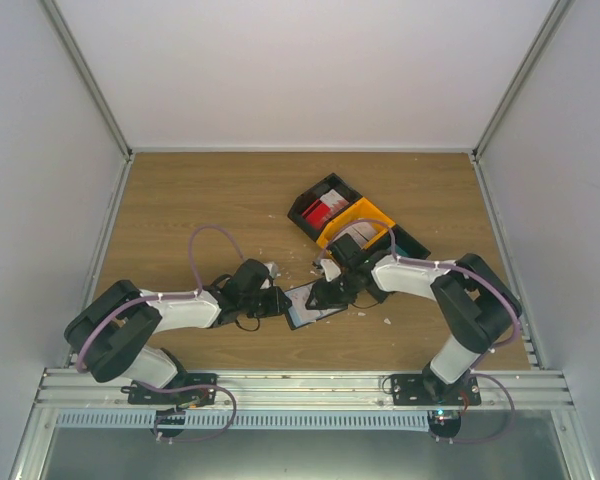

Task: Put the credit cards into the card holder
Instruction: Insert the credit card into the card holder.

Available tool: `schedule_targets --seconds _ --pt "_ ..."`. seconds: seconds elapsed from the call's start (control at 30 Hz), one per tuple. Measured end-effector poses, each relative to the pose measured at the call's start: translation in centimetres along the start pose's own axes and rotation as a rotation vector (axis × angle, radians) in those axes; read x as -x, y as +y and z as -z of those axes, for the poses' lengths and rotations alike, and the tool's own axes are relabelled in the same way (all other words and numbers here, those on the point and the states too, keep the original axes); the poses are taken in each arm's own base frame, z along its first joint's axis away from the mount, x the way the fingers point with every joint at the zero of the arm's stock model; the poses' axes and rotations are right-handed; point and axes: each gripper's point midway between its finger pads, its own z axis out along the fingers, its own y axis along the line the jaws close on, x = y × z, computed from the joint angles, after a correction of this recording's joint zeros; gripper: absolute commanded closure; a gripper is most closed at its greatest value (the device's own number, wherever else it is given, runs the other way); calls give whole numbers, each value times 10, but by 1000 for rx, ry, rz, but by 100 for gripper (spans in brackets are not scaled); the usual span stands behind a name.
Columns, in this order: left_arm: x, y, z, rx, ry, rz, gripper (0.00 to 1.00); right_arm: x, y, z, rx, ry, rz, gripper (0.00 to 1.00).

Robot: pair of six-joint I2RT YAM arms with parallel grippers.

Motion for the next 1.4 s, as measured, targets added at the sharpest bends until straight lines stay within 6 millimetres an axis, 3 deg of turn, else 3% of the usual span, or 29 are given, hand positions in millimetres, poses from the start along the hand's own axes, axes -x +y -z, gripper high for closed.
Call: schedule_targets --seconds 0.93,1.07,1.23,1.4 --pt "0 -3 -3 1 4 -7 78 -1 11 -14 -353 50 183 59" --pt "0 -3 -3 1 4 -8 72 -1 9 -14 -379 44 186 58" --pt "0 -8 -1 -5 -4 -22 64 2 10 -8 -396 7 184 60" --pt "-7 -10 8 1 7 -25 65 11 18 7 -385 -64 184 66"
